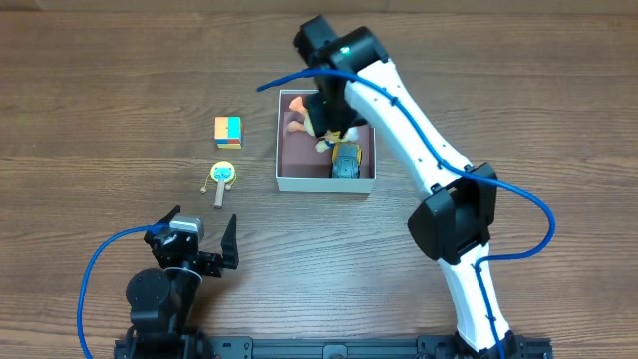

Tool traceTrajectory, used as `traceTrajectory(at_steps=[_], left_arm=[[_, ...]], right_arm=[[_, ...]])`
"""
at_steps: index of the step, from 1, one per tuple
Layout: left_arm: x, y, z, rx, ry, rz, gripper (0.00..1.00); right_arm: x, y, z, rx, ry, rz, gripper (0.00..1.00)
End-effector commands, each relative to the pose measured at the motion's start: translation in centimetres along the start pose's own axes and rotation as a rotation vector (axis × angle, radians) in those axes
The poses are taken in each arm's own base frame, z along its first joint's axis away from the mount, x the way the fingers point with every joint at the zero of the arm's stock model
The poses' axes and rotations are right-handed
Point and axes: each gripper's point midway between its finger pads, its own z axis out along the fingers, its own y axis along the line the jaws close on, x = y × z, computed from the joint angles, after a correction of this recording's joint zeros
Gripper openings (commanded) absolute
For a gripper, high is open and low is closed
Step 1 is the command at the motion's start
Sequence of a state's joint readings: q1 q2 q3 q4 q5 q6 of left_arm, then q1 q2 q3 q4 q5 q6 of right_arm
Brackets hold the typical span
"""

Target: Pack container

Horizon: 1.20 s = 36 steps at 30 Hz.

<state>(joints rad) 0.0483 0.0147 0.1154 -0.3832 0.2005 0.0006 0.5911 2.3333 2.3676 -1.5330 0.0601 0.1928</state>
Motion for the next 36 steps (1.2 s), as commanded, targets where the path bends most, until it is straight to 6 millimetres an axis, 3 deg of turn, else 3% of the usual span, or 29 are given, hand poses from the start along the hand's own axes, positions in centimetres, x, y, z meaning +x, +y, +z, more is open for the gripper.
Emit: traceTrajectory(at_steps=[1, 11, 14, 18, 22, 27, 31, 36], left_arm=[[0.0, 0.2, -0.1, -0.011, -0.001, 0.01, 1.0], [0.0, 0.2, -0.1, -0.011, -0.001, 0.01, 1.0], [0.0, 0.2, -0.1, -0.011, -0.001, 0.01, 1.0], [0.0, 0.2, -0.1, -0.011, -0.001, 0.01, 1.0], [0.0, 0.2, -0.1, -0.011, -0.001, 0.01, 1.0], [0.0, 0.2, -0.1, -0.011, -0.001, 0.01, 1.0], [0.0, 0.2, -0.1, -0.011, -0.001, 0.01, 1.0], [0.0, 0.2, -0.1, -0.011, -0.001, 0.01, 1.0]], right_arm=[[-0.5, 1.2, -0.6, -0.014, -0.035, -0.022, 0.61], [-0.6, 1.3, -0.6, -0.014, -0.036, -0.023, 0.65], [-1.0, 0.2, -0.6, 0.037, -0.056, 0.008, 0.69], [-1.9, -2.9, -0.9, 0.145, -0.097, 0.134, 0.72], [-2.4, -5.7, -1.2, 0.166, -0.116, 0.273, 0.83], [-3.0, -11.2, -2.6, 0.175, -0.131, 0.43, 0.95], [-1.8, -16.5, -3.6, 0.205, -0.095, 0.533, 1.0], [1.3, -22.9, -3.4, 0.231, 0.004, 0.63, 1.0]])
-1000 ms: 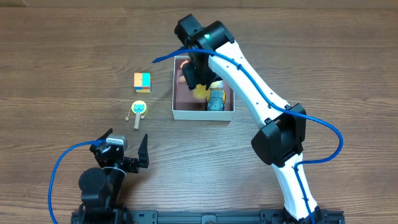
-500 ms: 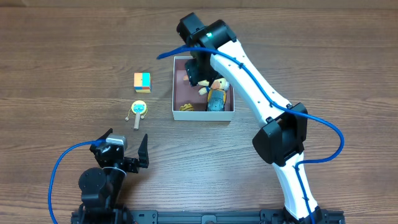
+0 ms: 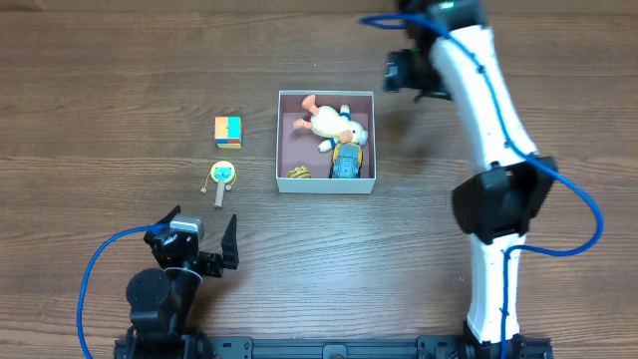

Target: Pack container

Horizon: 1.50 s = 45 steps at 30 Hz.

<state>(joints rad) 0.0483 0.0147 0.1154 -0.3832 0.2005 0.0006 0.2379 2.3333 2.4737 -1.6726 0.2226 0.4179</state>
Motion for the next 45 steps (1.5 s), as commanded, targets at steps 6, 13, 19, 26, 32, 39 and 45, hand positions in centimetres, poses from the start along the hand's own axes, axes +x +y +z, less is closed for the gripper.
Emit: traceTrajectory(at_steps=[6, 13, 19, 26, 32, 39, 45], left_arm=[[0.0, 0.2, -0.1, -0.011, -0.001, 0.01, 1.0], [0.0, 0.2, -0.1, -0.011, -0.001, 0.01, 1.0], [0.0, 0.2, -0.1, -0.011, -0.001, 0.01, 1.0], [0.0, 0.2, -0.1, -0.011, -0.001, 0.01, 1.0], [0.0, 0.2, -0.1, -0.011, -0.001, 0.01, 1.0], [0.0, 0.2, -0.1, -0.011, -0.001, 0.01, 1.0], [0.0, 0.2, -0.1, -0.011, -0.001, 0.01, 1.0]], right_arm=[[-1.1, -5.7, 1.5, -0.167, 0.13, 0.087, 1.0], [-1.0, -6.1, 1.6, -0.196, 0.143, 0.066, 1.0], [1.0, -4.8, 2.1, -0.178, 0.194, -0.002, 1.0], [1.2, -5.0, -2.8, -0.21, 0.087, -0.004, 1.0], [2.8, -7.4, -12.0, -0.263, -0.127, 0.008, 1.0], [4.7, -10.5, -15.3, -0.212, -0.223, 0.035, 1.0], [3.7, -9.8, -16.0, -0.25, -0.271, 0.101, 1.0]])
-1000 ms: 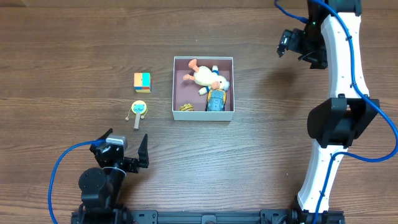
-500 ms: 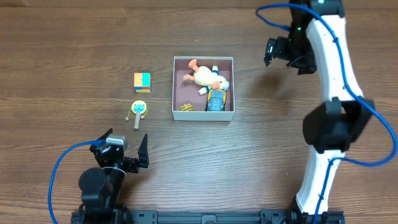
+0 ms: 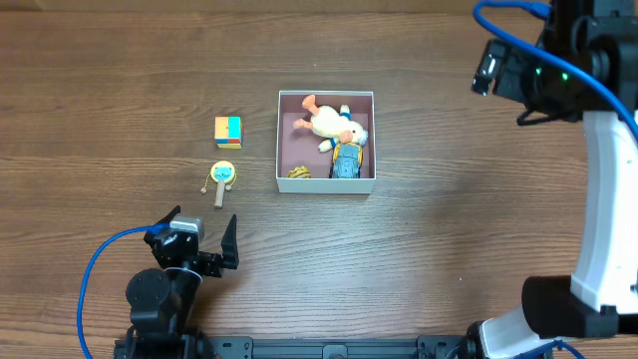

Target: Pack container

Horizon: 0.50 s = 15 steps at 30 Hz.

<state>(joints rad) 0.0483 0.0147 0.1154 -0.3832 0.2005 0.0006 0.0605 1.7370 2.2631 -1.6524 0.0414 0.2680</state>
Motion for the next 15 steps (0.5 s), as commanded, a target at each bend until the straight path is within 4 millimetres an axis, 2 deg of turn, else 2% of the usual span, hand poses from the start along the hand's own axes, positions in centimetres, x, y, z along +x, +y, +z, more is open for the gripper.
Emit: traceTrajectory(at_steps=[1, 6, 10, 12, 15], left_arm=[[0.0, 0.2, -0.1, -0.011, -0.001, 0.01, 1.0], [0.0, 0.2, -0.1, -0.011, -0.001, 0.01, 1.0], [0.0, 0.2, -0.1, -0.011, -0.001, 0.01, 1.0], [0.0, 0.2, -0.1, -0.011, -0.002, 0.01, 1.0], [0.0, 0.2, -0.1, -0.011, -0.001, 0.01, 1.0]], right_arm=[[0.2, -0.1, 1.6, 0.029, 0.037, 0.033, 1.0], [2.7, -0.8, 2.2, 0.05, 0.13, 0.018, 1.0], [5.5, -2.8, 2.8, 0.139, 0.183, 0.065, 1.0], [6.4, -3.4, 2.6, 0.149, 0.167, 0.065, 1.0], [6.6, -4.0, 1.4, 0.14, 0.093, 0.038, 1.0]])
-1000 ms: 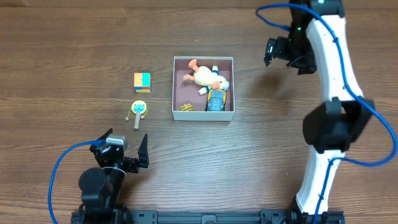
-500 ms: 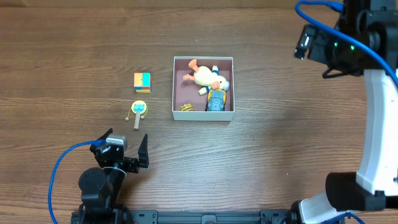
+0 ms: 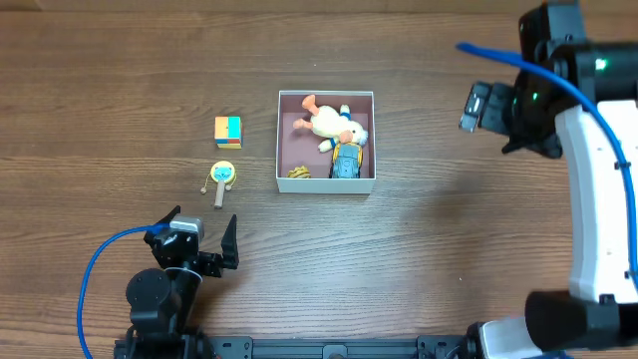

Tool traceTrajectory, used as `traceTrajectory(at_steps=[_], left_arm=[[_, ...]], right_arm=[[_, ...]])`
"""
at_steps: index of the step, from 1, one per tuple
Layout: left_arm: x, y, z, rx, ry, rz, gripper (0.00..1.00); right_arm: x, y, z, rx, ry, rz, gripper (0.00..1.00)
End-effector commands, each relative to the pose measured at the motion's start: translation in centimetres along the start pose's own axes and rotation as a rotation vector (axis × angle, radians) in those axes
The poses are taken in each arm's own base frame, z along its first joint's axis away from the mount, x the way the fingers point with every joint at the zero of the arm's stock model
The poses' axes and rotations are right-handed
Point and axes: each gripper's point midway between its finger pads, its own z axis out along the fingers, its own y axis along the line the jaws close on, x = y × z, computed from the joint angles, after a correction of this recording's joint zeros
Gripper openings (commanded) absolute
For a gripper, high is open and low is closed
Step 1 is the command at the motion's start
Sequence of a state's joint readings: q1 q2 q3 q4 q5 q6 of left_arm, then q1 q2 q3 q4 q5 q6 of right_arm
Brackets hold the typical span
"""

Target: Pack container

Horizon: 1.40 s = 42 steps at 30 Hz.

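A white box [image 3: 326, 185] with a maroon floor stands mid-table. Inside lie a plush duck [image 3: 334, 124], a blue and yellow toy car [image 3: 346, 160] and a small tan piece [image 3: 297, 173]. Left of the box sit a multicoloured block [image 3: 228, 131] and a small round rattle on a stick [image 3: 221, 178]. My right gripper [image 3: 477, 108] hovers well right of the box, fingers apart and holding nothing. At the front left, my left gripper [image 3: 199, 231] rests open and empty, just below the rattle.
The right arm's white links run down the right edge of the overhead view. A blue cable loops from the left arm's base at the front left. Brown wooden tabletop surrounds the box.
My right gripper has moved from the far right back corner to a spot nearer and slightly left, level with the box. The left arm, the box and the toys have not moved.
My right gripper was down in the box over the plush duck. Then it was clear of the box at the back right, with the duck left lying inside. It then stood farther right, and now a little nearer. The left arm stayed still throughout.
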<state>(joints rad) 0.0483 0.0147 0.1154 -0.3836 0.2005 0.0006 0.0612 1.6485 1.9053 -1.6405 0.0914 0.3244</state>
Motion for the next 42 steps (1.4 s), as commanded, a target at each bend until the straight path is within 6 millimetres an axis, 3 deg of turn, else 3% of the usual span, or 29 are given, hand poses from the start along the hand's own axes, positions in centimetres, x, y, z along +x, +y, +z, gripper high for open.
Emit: traceTrajectory(at_steps=[1, 3, 6, 13, 19, 42], left_arm=[[0.0, 0.2, -0.1, -0.011, -0.001, 0.01, 1.0], [0.0, 0.2, -0.1, -0.011, -0.001, 0.01, 1.0], [0.0, 0.2, -0.1, -0.011, -0.001, 0.01, 1.0], [0.0, 0.2, -0.1, -0.011, -0.001, 0.01, 1.0], [0.0, 0.2, -0.1, -0.011, -0.001, 0.01, 1.0], [0.0, 0.6, -0.1, -0.033, -0.002, 0.022, 1.0]], right_arm=[[0.7, -1.4, -3.4, -0.012, -0.151, -0.006, 1.0], [1.0, -1.7, -4.3, -0.026, -0.197, -0.023, 1.0], [1.6, -1.9, -4.2, -0.026, -0.196, -0.025, 1.0], [1.9, -1.8, -1.2, -0.031, -0.215, -0.048, 1.0], [1.3, -1.5, -0.3, -0.027, -0.213, -0.071, 1.0], [1.7, -1.6, -0.2, -0.02, -0.194, -0.073, 1.0]])
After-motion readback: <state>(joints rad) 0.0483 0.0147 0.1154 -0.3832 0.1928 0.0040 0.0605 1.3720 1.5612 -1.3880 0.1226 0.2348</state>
